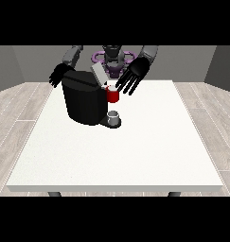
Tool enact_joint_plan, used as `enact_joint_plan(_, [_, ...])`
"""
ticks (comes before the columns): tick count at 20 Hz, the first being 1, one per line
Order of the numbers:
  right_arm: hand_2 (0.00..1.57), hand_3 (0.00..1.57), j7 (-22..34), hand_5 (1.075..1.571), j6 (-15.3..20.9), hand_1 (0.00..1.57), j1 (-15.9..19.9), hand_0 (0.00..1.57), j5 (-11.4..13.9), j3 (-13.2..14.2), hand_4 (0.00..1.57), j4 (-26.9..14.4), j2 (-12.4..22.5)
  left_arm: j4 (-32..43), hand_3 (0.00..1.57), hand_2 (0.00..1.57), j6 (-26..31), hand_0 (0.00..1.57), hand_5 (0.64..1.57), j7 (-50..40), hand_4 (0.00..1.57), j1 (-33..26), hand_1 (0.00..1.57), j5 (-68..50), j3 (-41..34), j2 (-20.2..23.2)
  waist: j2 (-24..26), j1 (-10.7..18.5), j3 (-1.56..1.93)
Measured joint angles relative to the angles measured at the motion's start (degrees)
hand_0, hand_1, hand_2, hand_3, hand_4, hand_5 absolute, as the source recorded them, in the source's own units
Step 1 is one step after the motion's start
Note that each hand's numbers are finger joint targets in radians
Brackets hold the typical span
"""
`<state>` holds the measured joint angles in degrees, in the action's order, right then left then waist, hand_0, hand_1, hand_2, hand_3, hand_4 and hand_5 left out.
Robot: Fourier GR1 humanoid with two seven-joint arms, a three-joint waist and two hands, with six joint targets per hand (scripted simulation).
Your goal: Insert the coffee pod into the coffee machine and close the lid
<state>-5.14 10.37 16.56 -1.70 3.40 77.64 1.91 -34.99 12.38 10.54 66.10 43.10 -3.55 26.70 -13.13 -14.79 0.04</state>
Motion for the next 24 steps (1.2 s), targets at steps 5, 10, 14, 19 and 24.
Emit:
enact_joint_plan(5, [0.0, 0.0, 0.5, 1.571, -0.7, 0.0, -1.2, 0.0, -0.7, 0.3, 0.39, 0.1, 0.3, -0.5, 0.0, 0.0, -0.3, 0.0, 1.571, -0.6, 0.0, -1.9, 0.0, 0.4, 0.2, -1.7, 2.6, 0.9, -0.03])
enact_joint_plan(10, [0.0, 0.0, 0.2, 1.571, -0.6, 0.0, -3.7, 0.0, -1.2, 0.6, 0.4, -0.1, 0.0, -1.5, 0.0, 0.0, 0.0, 0.0, 1.571, -1.3, 0.0, -4.7, 0.0, -0.9, -0.6, -4.1, 6.5, 2.6, -0.02])
enact_joint_plan(14, [0.0, 0.0, -0.5, 1.571, -1.5, 0.0, -6.6, 0.0, -2.2, 1.2, 0.49, 0.2, 0.1, -1.8, 0.0, 0.0, -0.4, 0.0, 1.571, -1.3, 0.08, -8.0, 0.0, -5.9, -4.8, -6.9, 10.4, 4.5, -0.05])
enact_joint_plan(19, [0.0, 0.0, -0.4, 1.571, -2.4, 0.0, -8.9, 0.0, -1.5, 0.7, 0.39, 1.1, 1.6, -1.9, 0.0, 0.0, -0.4, 0.0, 1.571, 0.5, 0.0, -12.7, 0.0, -14.8, -11.6, -12.3, 16.0, 7.9, -0.1])
enact_joint_plan(24, [0.0, 0.0, 2.1, 1.571, -5.8, 0.0, -9.9, 0.0, -2.7, 1.0, 0.12, 2.9, 4.4, -2.3, 0.0, 0.0, 0.4, 0.0, 1.571, 2.4, 0.19, -20.1, 0.0, -20.0, -14.6, -16.9, 22.5, 12.0, -0.08])
